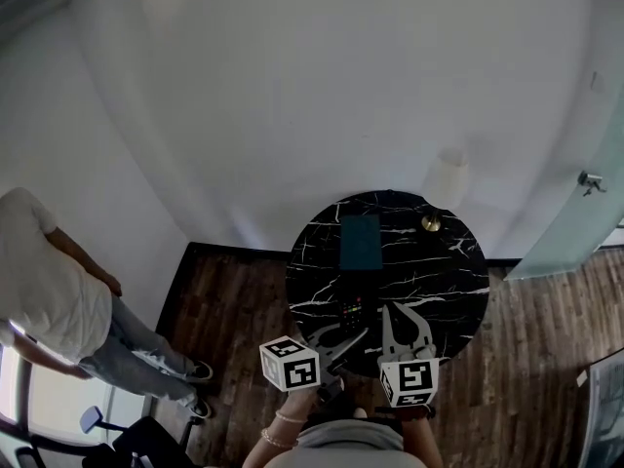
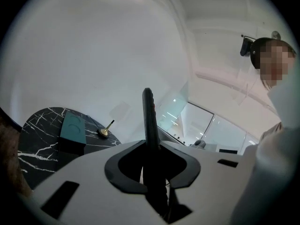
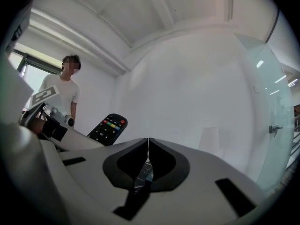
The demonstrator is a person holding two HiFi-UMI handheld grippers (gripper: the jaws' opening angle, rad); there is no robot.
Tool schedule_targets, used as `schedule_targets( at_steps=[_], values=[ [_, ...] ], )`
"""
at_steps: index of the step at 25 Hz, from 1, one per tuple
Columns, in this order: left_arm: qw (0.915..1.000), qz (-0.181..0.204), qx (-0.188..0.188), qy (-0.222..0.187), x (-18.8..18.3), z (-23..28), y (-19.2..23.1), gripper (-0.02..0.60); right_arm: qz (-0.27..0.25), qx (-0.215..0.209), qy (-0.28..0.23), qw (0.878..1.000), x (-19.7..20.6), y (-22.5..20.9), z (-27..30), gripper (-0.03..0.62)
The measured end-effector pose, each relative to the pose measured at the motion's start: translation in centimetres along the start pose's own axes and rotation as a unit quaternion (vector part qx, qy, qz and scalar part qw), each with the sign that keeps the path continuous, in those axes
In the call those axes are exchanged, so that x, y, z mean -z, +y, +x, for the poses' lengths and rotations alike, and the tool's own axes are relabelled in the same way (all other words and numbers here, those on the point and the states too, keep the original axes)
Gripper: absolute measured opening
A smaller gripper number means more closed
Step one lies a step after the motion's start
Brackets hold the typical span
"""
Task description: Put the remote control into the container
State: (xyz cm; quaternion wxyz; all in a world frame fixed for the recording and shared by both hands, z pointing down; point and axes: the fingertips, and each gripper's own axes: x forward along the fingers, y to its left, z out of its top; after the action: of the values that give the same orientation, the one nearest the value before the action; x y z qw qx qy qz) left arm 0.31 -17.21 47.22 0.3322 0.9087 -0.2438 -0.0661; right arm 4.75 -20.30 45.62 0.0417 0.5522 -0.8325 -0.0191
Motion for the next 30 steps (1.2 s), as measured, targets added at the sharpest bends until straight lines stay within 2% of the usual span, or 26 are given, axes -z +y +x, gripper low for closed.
schedule_targets(
  at_steps=[5, 11, 22, 30],
  values=[
    [0.9998, 0.000, 0.008, 0.018, -2.2, 1.3, 1.8, 0.075, -0.002, 0.017, 0.003, 1.000, -0.2, -1.1, 2.8, 0.012],
    [0.9990, -0.005, 0.034, 0.026, -3.4, 2.9, 4.7, 0.075, -0.005, 0.046, 0.009, 0.999, 0.0, -2.4, 5.3, 0.012],
    [0.9958, -0.006, 0.064, 0.066, -4.8, 4.4, 8.6, 0.075, 0.005, 0.096, 0.020, 0.995, 1.1, -3.5, 8.7, 0.012],
    [0.9952, -0.016, 0.061, 0.075, -5.2, 4.8, 10.7, 0.075, 0.008, 0.099, 0.029, 0.995, 1.7, -3.6, 10.6, 0.012]
  ],
)
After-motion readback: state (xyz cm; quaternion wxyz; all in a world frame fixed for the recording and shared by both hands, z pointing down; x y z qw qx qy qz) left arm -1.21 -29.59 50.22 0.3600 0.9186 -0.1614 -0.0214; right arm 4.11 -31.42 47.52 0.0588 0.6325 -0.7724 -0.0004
